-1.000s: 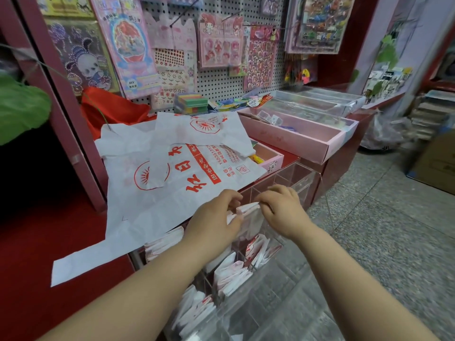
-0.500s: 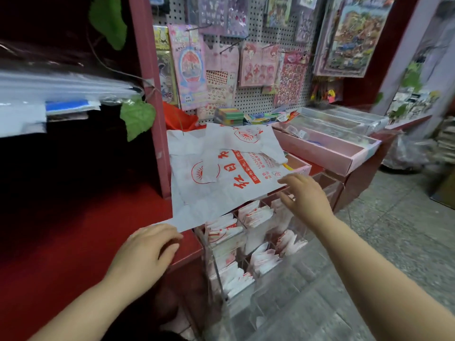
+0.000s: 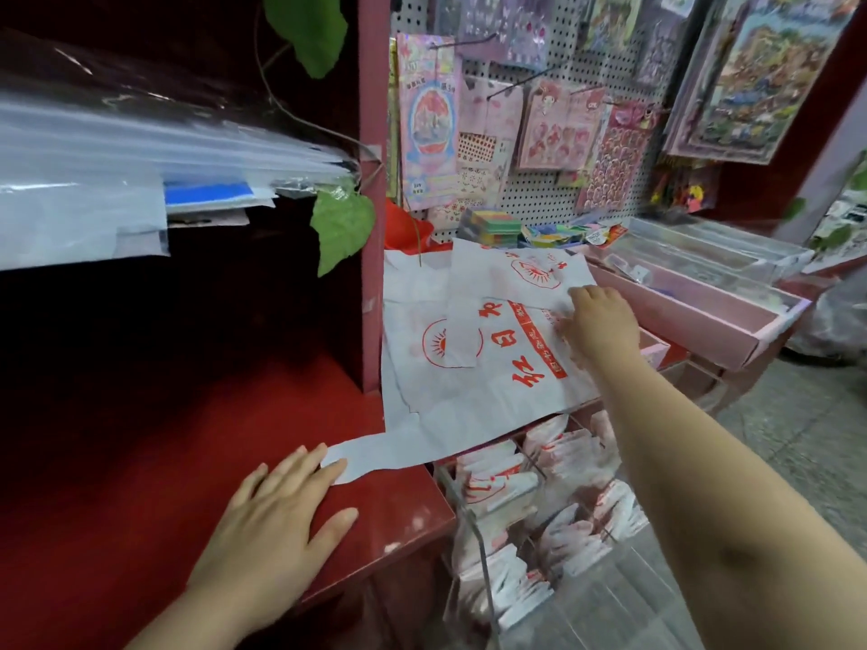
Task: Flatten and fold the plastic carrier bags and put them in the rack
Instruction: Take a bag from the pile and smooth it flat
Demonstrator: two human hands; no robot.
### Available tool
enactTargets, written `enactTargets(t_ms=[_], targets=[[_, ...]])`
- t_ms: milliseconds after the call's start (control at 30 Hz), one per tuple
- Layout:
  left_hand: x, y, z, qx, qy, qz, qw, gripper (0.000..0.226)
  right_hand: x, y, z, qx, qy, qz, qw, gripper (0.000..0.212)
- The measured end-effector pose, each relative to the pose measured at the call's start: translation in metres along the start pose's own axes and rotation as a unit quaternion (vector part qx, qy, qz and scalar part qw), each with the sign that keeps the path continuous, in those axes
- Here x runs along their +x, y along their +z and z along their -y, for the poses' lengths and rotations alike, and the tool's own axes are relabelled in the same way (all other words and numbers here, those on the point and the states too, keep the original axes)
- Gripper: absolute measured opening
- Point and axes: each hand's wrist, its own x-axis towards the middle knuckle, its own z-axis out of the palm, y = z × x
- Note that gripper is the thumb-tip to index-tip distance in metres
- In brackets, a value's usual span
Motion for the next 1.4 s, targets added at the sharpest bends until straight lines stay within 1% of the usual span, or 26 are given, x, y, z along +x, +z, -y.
enactTargets(t_ms=[167, 233, 300, 367, 400, 433, 467, 500, 533, 567, 600, 667, 700, 733, 800, 867, 900, 1000, 1100, 1167, 1233, 1267, 1300, 1333, 1367, 1400], targets=[[0.001, -0.002, -0.001, 0.01, -0.002, 0.011, 1.0, 0.134, 0.018, 0.008, 0.007, -0.086, -0.017, 0.012, 0.996, 0.028], [0.003, 0.002, 0.002, 0.004, -0.004, -0.004, 1.0, 0.128, 0.02, 0.01, 0.006, -0.082, -0.007, 0.007, 0.997, 0.026], [0.007, 0.006, 0.008, 0.033, 0.01, -0.016, 0.999, 0.107, 0.022, 0.011, 0.005, -0.018, 0.023, -0.039, 0.999, 0.026], [0.004, 0.004, 0.011, 0.015, 0.0, 0.031, 0.999, 0.079, 0.019, 0.009, 0.009, 0.075, 0.037, -0.105, 0.991, 0.026], [0.004, 0.004, 0.011, 0.009, 0.008, 0.033, 0.999, 0.079, 0.015, 0.008, 0.013, 0.114, 0.02, -0.146, 0.983, 0.024], [0.005, 0.003, 0.011, 0.003, 0.008, 0.032, 0.999, 0.09, 0.008, 0.006, 0.018, 0.146, -0.018, -0.189, 0.971, 0.021], [0.008, 0.006, 0.009, -0.017, 0.02, -0.034, 0.999, 0.108, -0.001, 0.005, 0.023, 0.171, -0.063, -0.228, 0.956, 0.018], [0.008, 0.006, 0.008, -0.031, 0.01, -0.049, 0.998, 0.122, -0.013, 0.003, 0.028, 0.191, -0.108, -0.263, 0.94, 0.016], [0.007, 0.005, 0.007, -0.031, 0.0, -0.037, 0.999, 0.13, -0.026, 0.002, 0.033, 0.206, -0.147, -0.287, 0.924, 0.017], [0.008, 0.004, 0.006, -0.029, 0.003, -0.044, 0.999, 0.131, -0.038, 0.0, 0.038, 0.216, -0.179, -0.298, 0.912, 0.02], [0.005, 0.002, 0.005, -0.048, 0.002, -0.054, 0.997, 0.123, -0.05, -0.002, 0.041, 0.226, -0.2, -0.302, 0.904, 0.024], [-0.001, 0.0, 0.004, -0.13, -0.004, -0.079, 0.988, 0.077, -0.074, -0.004, 0.049, 0.254, -0.224, -0.303, 0.891, 0.028], [-0.004, -0.002, 0.004, -0.193, -0.012, -0.094, 0.977, 0.059, -0.088, -0.003, 0.054, 0.27, -0.235, -0.293, 0.887, 0.027], [-0.006, -0.002, 0.005, -0.252, -0.017, -0.112, 0.961, 0.051, -0.103, -0.002, 0.059, 0.289, -0.248, -0.276, 0.882, 0.025], [-0.008, -0.003, 0.008, -0.347, -0.027, -0.149, 0.926, 0.045, -0.131, 0.002, 0.069, 0.329, -0.275, -0.225, 0.875, 0.02], [-0.013, -0.006, 0.012, -0.374, -0.026, -0.163, 0.913, 0.042, -0.156, 0.002, 0.081, 0.367, -0.295, -0.16, 0.868, 0.02], [-0.017, -0.007, 0.014, -0.368, -0.012, -0.172, 0.914, 0.045, -0.167, 0.0, 0.088, 0.381, -0.307, -0.135, 0.862, 0.02], [-0.032, -0.015, 0.027, -0.335, 0.03, -0.187, 0.923, 0.062, -0.192, -0.01, 0.113, 0.423, -0.332, -0.066, 0.841, 0.032], [-0.042, -0.019, 0.046, -0.294, 0.036, -0.185, 0.937, 0.058, -0.213, -0.018, 0.139, 0.447, -0.375, -0.002, 0.812, 0.032], [-0.043, -0.02, 0.06, -0.304, 0.008, -0.176, 0.936, 0.058, -0.223, -0.024, 0.154, 0.476, -0.371, 0.058, 0.795, 0.035], [-0.043, -0.023, 0.066, -0.384, -0.04, -0.126, 0.914, 0.044, -0.229, -0.029, 0.167, 0.495, -0.351, 0.097, 0.788, 0.04], [-0.043, -0.025, 0.066, -0.398, -0.046, -0.086, 0.912, 0.041, -0.231, -0.029, 0.172, 0.493, -0.347, 0.108, 0.79, 0.041], [-0.043, -0.026, 0.064, -0.373, -0.04, -0.051, 0.926, 0.046, -0.23, -0.029, 0.177, 0.488, -0.344, 0.125, 0.792, 0.038], [-0.044, -0.026, 0.062, -0.334, -0.029, -0.028, 0.942, 0.059, -0.229, -0.03, 0.18, 0.485, -0.328, 0.155, 0.796, 0.031], [-0.045, -0.024, 0.061, -0.309, -0.024, -0.02, 0.951, 0.068, -0.228, -0.03, 0.184, 0.489, -0.302, 0.191, 0.796, 0.021], [-0.045, -0.021, 0.062, -0.308, -0.027, -0.02, 0.951, 0.07, -0.228, -0.029, 0.186, 0.494, -0.273, 0.224, 0.794, 0.017]])
